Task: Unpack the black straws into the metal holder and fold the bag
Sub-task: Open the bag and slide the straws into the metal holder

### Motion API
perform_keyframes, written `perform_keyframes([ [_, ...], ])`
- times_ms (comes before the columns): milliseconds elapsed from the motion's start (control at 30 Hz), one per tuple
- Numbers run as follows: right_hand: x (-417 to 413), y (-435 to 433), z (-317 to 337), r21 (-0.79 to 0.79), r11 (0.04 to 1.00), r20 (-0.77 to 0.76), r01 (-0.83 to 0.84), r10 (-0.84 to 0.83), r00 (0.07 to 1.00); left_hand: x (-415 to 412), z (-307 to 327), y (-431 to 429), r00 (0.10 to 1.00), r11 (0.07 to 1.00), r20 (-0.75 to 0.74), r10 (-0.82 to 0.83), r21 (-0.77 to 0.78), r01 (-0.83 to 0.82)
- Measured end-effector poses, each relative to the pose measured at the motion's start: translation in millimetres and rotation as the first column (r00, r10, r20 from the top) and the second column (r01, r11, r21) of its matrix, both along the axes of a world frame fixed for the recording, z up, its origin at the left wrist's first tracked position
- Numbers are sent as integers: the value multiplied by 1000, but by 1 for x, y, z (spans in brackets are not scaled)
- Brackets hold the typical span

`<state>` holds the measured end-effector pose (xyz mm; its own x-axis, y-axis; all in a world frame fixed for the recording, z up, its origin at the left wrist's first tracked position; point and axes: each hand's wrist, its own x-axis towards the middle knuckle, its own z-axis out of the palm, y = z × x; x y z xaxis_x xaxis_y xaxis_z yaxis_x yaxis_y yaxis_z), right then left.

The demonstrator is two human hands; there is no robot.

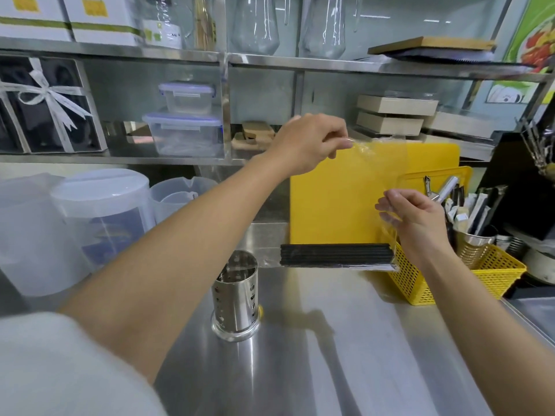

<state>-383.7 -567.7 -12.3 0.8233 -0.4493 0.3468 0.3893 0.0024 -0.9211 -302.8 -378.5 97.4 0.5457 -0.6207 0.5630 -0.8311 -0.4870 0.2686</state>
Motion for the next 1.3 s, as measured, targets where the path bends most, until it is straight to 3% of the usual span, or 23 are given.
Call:
perform_keyframes([
  [433,-12,-17,-38,18,996,-136,-87,89,987,2,-9,-9,1000,1000,26,8,-27,-7],
  [633,-12,-19,-51,10,1000,-160,-20,21,987,1,-9,-6,1000,1000,-2,18,-4,-18],
  [1033,10,-1,-27,9,1000,-88,-18,19,996,11,1,30,996,992,-48,76,-95,-80],
  [1300,31,16,7,-104,993,-86,-51,42,995,31,-3,64,988,968,-121,99,-217,-123],
])
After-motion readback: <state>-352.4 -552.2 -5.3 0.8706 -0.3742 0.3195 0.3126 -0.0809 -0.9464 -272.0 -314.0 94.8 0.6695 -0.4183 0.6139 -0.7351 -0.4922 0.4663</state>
